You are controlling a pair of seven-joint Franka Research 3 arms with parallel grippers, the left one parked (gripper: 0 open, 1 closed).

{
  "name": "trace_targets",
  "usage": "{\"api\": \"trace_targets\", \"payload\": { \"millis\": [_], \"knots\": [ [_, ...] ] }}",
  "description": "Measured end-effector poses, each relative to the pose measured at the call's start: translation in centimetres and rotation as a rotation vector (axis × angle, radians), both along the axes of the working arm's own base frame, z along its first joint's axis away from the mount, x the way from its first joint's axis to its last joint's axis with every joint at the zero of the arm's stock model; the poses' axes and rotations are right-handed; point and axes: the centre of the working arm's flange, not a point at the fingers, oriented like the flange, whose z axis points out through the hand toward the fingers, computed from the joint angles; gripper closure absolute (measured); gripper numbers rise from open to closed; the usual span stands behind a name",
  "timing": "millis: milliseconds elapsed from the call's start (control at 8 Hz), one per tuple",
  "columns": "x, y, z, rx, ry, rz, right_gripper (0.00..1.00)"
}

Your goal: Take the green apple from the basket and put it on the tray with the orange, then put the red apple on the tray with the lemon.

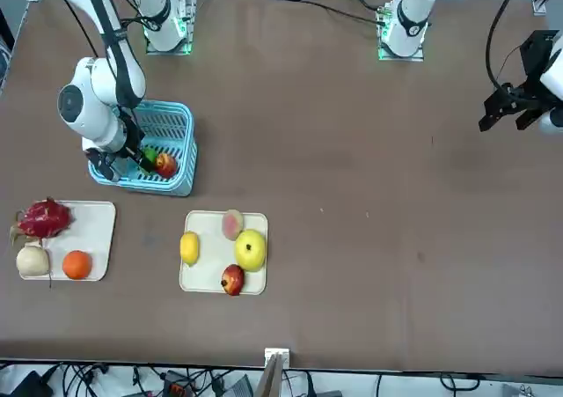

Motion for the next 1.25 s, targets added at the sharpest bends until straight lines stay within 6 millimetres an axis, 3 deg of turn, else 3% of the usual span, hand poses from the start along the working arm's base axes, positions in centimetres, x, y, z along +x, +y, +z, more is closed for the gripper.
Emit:
{"api": "trace_targets", "payload": {
  "millis": [625,1250],
  "knots": [
    [0.00,-0.70,-0.14,-0.017,0.002,0.013,0.10],
    [0.04,0.03,-0.12,-0.018,0.001,0.006,0.14]
  ]
}}
